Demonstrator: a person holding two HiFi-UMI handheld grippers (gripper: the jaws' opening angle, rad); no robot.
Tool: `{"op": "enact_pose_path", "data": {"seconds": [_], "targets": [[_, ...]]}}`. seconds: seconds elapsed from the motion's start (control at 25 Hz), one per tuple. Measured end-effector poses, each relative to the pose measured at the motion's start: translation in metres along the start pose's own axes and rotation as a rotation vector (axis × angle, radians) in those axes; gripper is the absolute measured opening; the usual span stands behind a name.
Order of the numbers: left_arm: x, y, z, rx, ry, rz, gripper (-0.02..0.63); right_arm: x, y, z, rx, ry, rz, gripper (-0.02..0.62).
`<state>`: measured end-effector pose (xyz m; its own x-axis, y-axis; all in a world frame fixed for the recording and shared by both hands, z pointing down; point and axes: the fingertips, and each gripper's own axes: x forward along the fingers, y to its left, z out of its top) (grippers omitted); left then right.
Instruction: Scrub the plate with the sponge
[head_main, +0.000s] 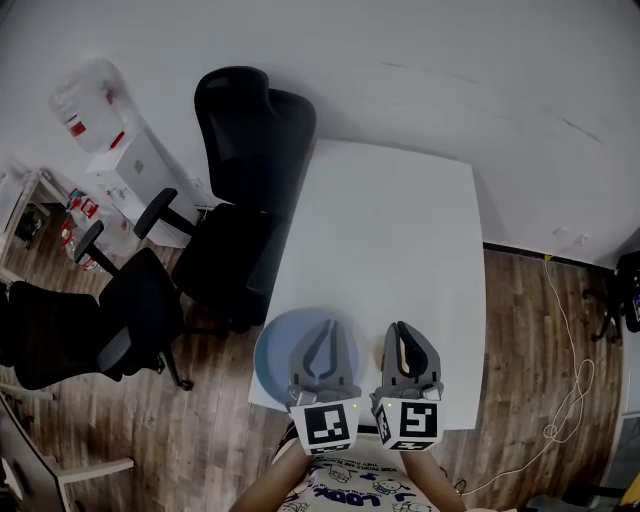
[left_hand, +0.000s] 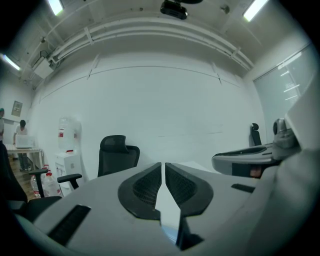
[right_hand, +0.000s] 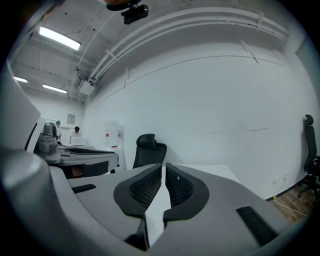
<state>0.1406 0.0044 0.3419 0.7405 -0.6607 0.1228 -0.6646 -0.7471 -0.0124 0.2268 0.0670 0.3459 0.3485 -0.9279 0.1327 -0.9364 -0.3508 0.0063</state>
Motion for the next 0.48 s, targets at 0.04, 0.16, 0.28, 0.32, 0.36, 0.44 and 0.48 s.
{"op": "enact_pose_path", "data": {"seconds": [0.04, 0.16, 0.28, 0.32, 0.36, 0.44, 0.48], "targets": [[0.0001, -0.0005, 0.0002, -0.004, 0.001, -0.002, 0.031, -0.0005, -0.0003, 0.0000, 0.001, 0.000, -0.001, 0.040], [-0.0001, -0.0027, 0.0016, -0.005, 0.002, -0.005, 0.031, -0.0030, -0.0015, 0.0015, 0.003, -0.001, -0.001, 0.040], [0.0015, -0.0047, 0.0031, -0.014, 0.002, -0.009, 0.031, -0.0036, -0.0041, 0.0007, 0.012, 0.004, -0.007, 0.040], [0.0021, -0.0054, 0.0035, -0.017, 0.002, -0.012, 0.031, -0.0032, -0.0048, 0.0010, 0.014, 0.002, -0.008, 0.039], [0.0024, -0.0063, 0.0037, -0.020, 0.002, -0.014, 0.031, -0.0029, -0.0052, 0.0016, 0.015, 0.000, -0.008, 0.040], [0.0023, -0.0081, 0.0036, -0.021, 0.003, -0.019, 0.031, -0.0029, -0.0059, 0.0018, 0.016, -0.001, -0.009, 0.040], [0.0020, -0.0090, 0.0035, -0.021, 0.003, -0.021, 0.031, -0.0031, -0.0062, 0.0016, 0.017, 0.000, -0.010, 0.040]]}}
